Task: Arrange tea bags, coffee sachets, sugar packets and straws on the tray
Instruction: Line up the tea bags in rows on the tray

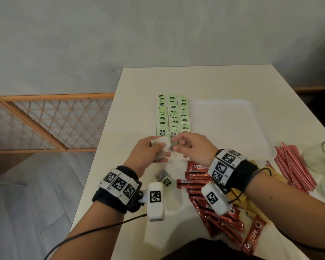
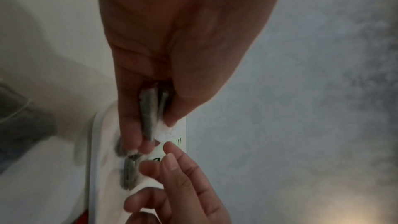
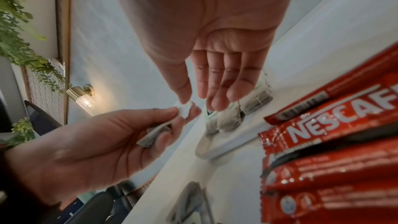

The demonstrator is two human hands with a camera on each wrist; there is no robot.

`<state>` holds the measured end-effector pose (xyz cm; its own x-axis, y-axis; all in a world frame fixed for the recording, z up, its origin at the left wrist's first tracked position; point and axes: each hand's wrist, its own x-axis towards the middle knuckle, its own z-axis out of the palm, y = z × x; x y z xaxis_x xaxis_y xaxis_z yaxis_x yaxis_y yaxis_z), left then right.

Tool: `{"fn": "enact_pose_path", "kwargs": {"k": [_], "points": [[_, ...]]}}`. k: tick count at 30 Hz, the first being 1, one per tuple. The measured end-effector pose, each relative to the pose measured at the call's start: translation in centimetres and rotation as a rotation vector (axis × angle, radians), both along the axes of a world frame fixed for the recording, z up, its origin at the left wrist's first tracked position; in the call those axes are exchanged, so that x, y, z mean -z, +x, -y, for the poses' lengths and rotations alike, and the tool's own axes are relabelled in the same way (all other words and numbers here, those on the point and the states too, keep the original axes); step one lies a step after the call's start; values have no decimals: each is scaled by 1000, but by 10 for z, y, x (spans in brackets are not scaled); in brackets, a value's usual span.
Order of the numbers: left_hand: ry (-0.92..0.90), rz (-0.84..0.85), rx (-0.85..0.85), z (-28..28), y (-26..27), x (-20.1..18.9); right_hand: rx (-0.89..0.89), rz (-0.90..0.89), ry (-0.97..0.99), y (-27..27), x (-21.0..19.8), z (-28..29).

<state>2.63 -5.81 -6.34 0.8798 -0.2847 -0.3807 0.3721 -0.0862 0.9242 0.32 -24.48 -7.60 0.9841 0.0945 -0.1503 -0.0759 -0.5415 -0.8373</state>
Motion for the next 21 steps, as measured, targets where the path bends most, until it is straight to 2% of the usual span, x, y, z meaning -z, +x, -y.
{"fn": "enact_pose_path", "kwargs": {"k": [3,5,9,11,13,17,21], "points": [[20,25,49,0,-9,-4,-2,29,20,-3,-7,-6],[118,84,81,-3,-14,-3,-18,47,5,-4,-9,-11],[540,248,277,-15,-25,3,-6,48,-33,-9,-1,-14],[673,227,372,-19,-32,8,-15,28,-52,-14,4,-13],[722,195,389,-19,-36,13,-29,16,-81,-18,7,-12],[915,270,342,-9,-40,14,-31,4,-112,-27,8,-12],[987,281,355,-7,-39,14,-47,-16,-151,-33,8,-9]]}}
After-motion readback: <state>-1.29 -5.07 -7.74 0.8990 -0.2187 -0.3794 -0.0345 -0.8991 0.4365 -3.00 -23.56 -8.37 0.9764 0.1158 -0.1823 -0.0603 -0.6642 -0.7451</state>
